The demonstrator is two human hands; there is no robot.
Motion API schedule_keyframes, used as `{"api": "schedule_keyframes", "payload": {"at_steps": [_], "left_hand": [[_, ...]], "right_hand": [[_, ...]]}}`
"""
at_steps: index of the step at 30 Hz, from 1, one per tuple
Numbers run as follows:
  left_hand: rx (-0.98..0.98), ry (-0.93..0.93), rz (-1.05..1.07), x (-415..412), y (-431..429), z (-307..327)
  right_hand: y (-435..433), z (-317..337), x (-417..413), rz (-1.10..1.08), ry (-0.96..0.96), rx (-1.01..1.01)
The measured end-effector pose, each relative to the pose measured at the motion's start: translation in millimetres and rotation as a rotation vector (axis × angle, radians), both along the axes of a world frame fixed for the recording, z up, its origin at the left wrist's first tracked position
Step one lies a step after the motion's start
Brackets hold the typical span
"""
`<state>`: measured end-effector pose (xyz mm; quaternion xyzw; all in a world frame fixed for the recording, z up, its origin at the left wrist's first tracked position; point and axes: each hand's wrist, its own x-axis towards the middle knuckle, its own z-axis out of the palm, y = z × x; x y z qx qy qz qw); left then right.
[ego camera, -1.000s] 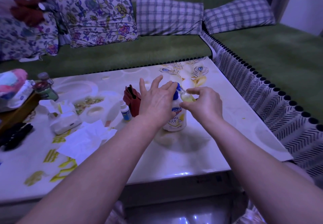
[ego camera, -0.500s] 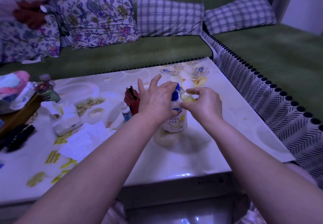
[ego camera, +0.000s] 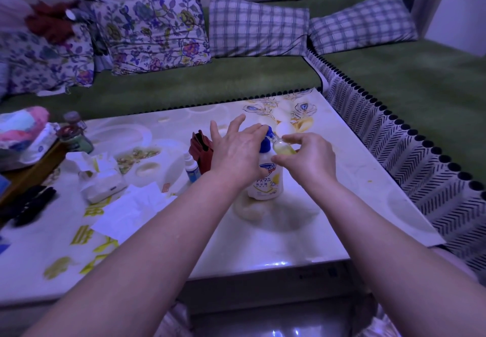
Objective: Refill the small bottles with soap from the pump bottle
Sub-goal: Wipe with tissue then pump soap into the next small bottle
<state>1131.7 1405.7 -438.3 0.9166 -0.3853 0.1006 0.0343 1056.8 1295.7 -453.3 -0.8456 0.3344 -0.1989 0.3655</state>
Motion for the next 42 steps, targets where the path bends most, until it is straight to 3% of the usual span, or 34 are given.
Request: {"api": "schedule_keyframes", "payload": {"at_steps": [42], "left_hand": [[-0.004,-0.035,-0.023,3.4,0.4,-4.5]], "right_hand": [[-3.0,1.5,-0.9,0.009,-0.006,-0.01]]}}
